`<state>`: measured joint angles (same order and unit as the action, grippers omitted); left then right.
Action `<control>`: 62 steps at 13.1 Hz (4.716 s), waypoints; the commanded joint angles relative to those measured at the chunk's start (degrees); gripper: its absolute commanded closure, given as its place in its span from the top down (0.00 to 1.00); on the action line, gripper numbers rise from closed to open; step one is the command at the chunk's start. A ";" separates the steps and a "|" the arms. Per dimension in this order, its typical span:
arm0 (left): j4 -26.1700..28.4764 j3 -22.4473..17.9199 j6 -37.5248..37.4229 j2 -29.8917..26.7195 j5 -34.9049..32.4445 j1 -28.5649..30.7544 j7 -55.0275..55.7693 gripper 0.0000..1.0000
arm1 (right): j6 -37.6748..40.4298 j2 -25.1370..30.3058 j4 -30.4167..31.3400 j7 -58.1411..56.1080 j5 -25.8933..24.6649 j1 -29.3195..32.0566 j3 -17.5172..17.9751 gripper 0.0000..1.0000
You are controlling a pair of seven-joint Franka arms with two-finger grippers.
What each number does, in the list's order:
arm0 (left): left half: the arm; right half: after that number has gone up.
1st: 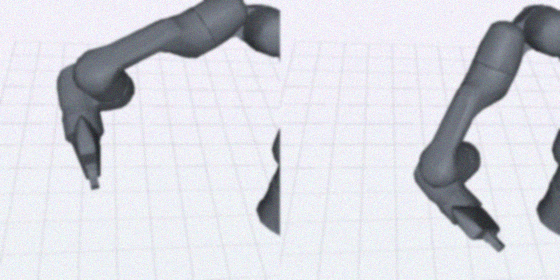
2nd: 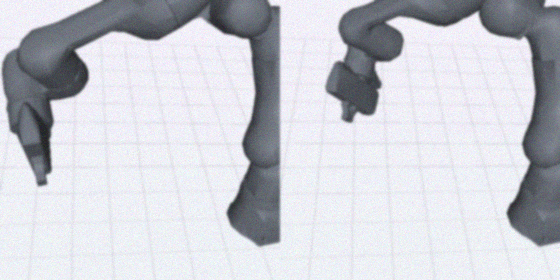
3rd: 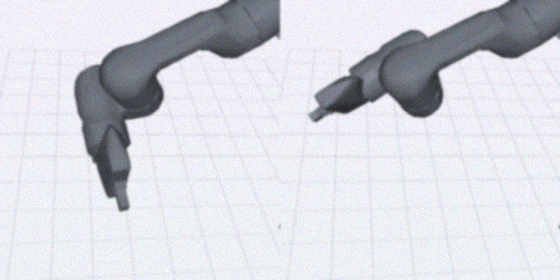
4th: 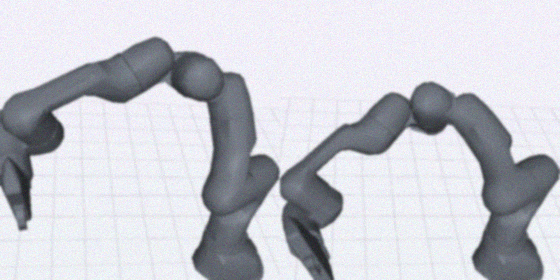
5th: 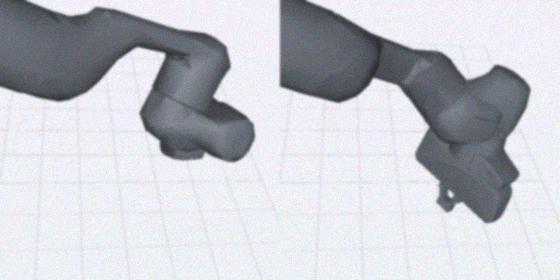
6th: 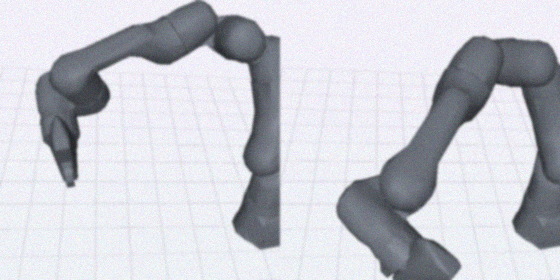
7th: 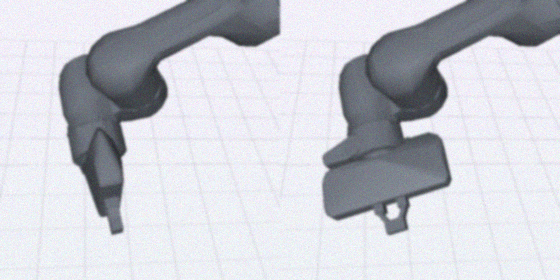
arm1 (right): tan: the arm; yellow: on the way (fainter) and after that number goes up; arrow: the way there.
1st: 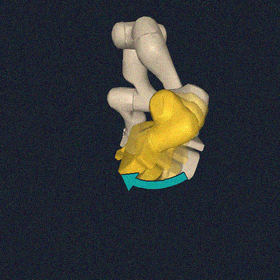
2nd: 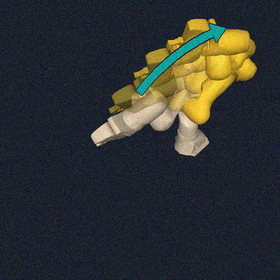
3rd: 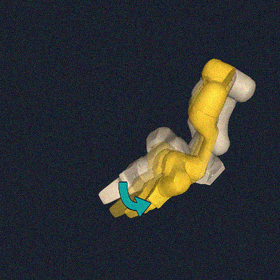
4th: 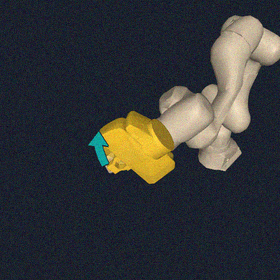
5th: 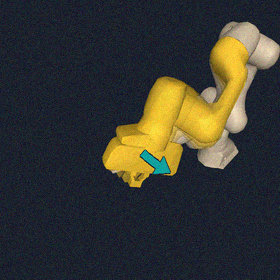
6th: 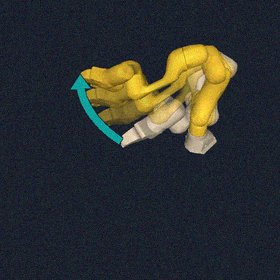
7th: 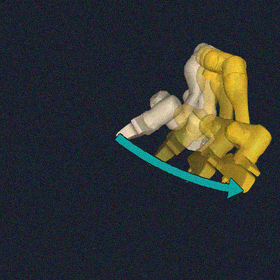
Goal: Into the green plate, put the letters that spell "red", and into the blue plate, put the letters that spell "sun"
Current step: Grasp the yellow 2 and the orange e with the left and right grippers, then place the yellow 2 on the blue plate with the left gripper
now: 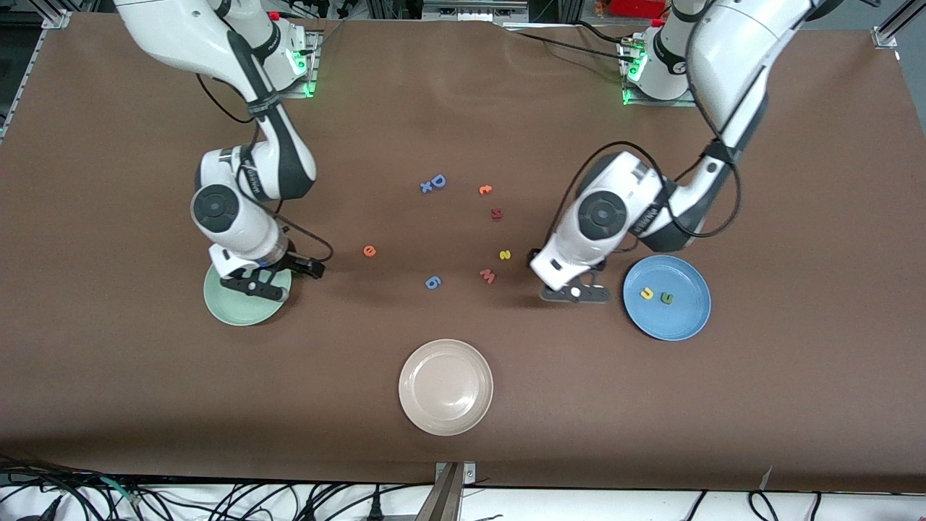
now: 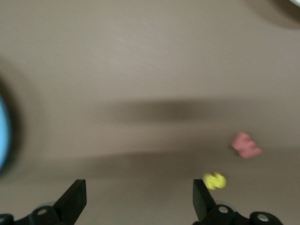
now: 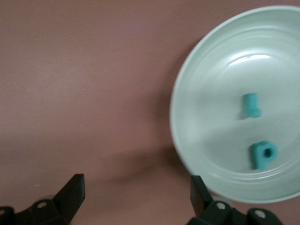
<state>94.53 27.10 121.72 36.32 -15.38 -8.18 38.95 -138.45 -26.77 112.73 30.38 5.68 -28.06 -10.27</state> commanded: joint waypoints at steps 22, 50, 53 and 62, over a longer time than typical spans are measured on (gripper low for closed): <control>1.71 -1.53 12.23 9.30 -1.67 -7.29 14.75 0.62 | -7.36 -7.24 -0.41 17.08 0.73 -7.71 4.03 0.95; 2.32 -1.53 -6.58 2.96 -8.96 22.94 -27.52 0.10 | -4.20 -5.75 0.30 17.00 0.73 -7.71 4.12 0.23; 4.60 -1.44 -5.62 3.05 -9.14 24.26 -27.52 0.10 | -4.02 -5.75 0.21 16.99 0.73 -7.71 4.12 0.21; 5.66 -0.39 -7.89 -3.25 -7.74 24.79 -27.26 1.00 | 0.46 -5.75 -2.25 16.73 0.73 -7.63 4.12 0.17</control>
<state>99.52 25.39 115.60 38.04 -22.59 16.05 11.78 -139.56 -33.18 110.73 47.49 5.75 -35.52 -6.05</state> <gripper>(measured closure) 0.256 0.833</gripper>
